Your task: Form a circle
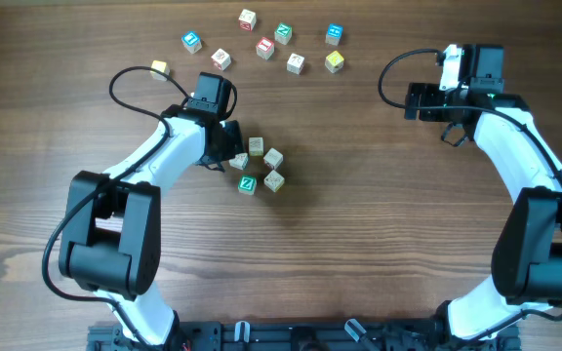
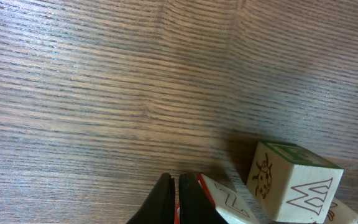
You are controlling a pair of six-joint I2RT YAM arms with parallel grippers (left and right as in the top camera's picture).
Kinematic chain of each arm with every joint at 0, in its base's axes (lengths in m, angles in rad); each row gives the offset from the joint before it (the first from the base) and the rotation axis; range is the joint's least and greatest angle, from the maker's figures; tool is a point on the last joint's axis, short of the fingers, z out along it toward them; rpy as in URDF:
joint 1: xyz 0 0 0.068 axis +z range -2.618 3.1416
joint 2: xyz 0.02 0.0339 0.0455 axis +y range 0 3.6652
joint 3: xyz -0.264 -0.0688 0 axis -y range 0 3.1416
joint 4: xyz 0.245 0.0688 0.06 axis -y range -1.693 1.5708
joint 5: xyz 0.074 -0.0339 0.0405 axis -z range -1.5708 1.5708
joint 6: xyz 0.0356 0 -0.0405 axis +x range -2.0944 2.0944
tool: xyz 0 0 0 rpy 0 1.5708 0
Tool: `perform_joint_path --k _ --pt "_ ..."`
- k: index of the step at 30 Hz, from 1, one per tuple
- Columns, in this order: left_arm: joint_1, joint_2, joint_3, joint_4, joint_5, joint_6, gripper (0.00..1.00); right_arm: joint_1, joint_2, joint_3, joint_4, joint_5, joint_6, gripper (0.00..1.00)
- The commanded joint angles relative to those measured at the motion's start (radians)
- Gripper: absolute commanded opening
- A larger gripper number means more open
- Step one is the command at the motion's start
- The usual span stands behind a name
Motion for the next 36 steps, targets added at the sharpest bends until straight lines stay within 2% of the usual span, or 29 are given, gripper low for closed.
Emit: perform_joint_path --k 1,5,7,10,13,14,16,19,25,36 --pt "-0.002 -0.003 0.009 -0.013 -0.102 -0.006 0.04 0.002 0.007 0.013 0.002 0.0 0.01 1.0" --pt "0.004 -0.1 0.045 -0.069 -0.103 -0.025 0.05 0.002 0.007 0.013 0.003 0.0 0.01 1.0" --pt "0.004 -0.137 0.045 -0.125 -0.034 -0.029 0.08 0.002 0.007 0.013 0.003 0.0 0.01 1.0" --pt "-0.001 -0.144 0.044 -0.239 0.093 -0.027 0.21 0.002 0.007 0.013 0.003 0.0 0.01 1.0" --pt "-0.036 -0.14 0.014 -0.353 0.104 0.027 0.34 0.002 0.007 0.013 0.002 0.0 0.01 1.0" --pt "-0.046 -0.14 0.004 -0.362 0.104 0.042 0.41 0.002 0.007 0.013 0.003 0.0 0.01 1.0" --pt "-0.072 -0.14 -0.024 -0.362 0.103 0.09 0.47 0.002 0.007 0.013 0.002 0.0 0.01 1.0" --pt "-0.1 -0.14 -0.053 -0.299 0.099 0.139 0.48 0.002 0.007 0.013 0.003 0.0 0.01 1.0" --pt "-0.128 -0.14 -0.117 -0.196 0.096 0.138 0.5 0.002 0.007 0.013 0.003 0.0 0.01 1.0" --pt "-0.128 -0.14 -0.137 -0.147 0.066 0.138 0.39 0.002 0.007 0.013 0.003 0.0 0.01 1.0"
